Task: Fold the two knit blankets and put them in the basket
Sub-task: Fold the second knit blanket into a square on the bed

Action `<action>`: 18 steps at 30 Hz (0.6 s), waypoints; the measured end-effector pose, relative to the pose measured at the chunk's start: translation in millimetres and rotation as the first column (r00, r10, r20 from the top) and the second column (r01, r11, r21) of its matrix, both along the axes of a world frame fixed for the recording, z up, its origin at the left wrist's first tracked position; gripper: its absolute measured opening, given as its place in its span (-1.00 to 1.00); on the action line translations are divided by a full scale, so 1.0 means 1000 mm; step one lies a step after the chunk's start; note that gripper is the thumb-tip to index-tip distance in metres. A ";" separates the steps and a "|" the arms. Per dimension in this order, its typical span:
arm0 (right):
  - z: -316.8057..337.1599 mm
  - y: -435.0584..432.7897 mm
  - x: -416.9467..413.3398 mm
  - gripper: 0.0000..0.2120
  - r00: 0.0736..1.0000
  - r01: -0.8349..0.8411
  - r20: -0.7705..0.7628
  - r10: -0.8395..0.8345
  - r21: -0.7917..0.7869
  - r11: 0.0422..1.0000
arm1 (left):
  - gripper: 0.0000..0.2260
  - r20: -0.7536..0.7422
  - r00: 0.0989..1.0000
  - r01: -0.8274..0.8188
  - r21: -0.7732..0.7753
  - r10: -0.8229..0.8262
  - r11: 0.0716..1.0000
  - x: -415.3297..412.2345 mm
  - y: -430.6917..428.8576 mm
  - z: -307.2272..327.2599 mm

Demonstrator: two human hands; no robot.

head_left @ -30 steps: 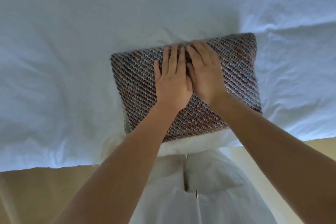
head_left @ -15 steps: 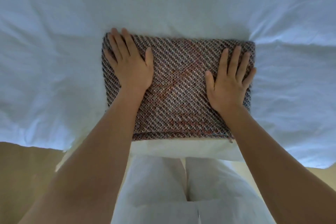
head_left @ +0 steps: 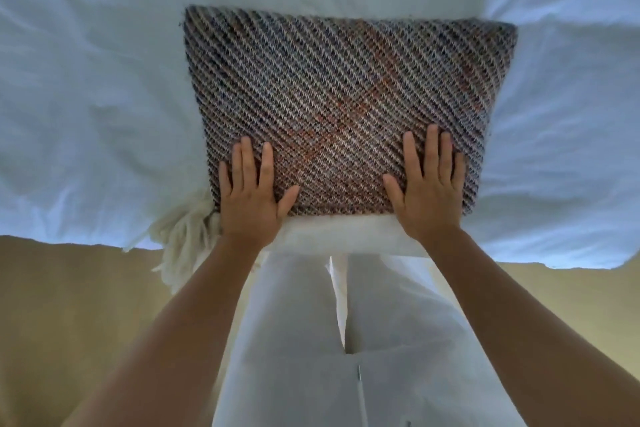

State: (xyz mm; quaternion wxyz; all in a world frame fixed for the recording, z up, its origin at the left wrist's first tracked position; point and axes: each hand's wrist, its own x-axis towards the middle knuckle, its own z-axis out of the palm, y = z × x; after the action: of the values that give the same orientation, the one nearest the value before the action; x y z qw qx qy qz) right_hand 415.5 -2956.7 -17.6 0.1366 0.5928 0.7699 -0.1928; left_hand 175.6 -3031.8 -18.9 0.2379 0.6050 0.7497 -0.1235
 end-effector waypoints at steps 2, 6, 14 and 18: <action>0.008 0.000 -0.004 -0.31 0.992 0.127 0.009 -0.127 -0.006 0.992 | -0.25 0.014 0.990 -0.138 0.003 0.138 0.990 0.003 0.008 0.010; 0.022 0.038 -0.024 -0.08 0.866 0.485 -0.112 -0.487 -0.050 0.873 | -0.09 0.204 0.786 -0.597 0.000 0.584 0.803 0.002 0.045 0.031; 0.018 0.078 -0.011 0.02 0.600 0.748 -0.207 -0.772 -0.196 0.634 | -0.05 0.432 0.485 -0.791 -0.153 0.760 0.592 -0.029 0.095 0.027; 0.020 0.057 -0.007 -0.11 0.361 0.803 -0.235 -0.903 -0.415 0.429 | -0.24 0.515 0.343 -0.722 -0.391 0.786 0.571 -0.038 0.094 0.036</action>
State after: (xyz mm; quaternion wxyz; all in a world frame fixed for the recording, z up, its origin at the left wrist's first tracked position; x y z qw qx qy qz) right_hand 408.9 -2899.5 2.6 -0.0881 0.8284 0.3271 -0.4461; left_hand 137.1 -2937.4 17.4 0.5356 0.1806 0.8051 0.1801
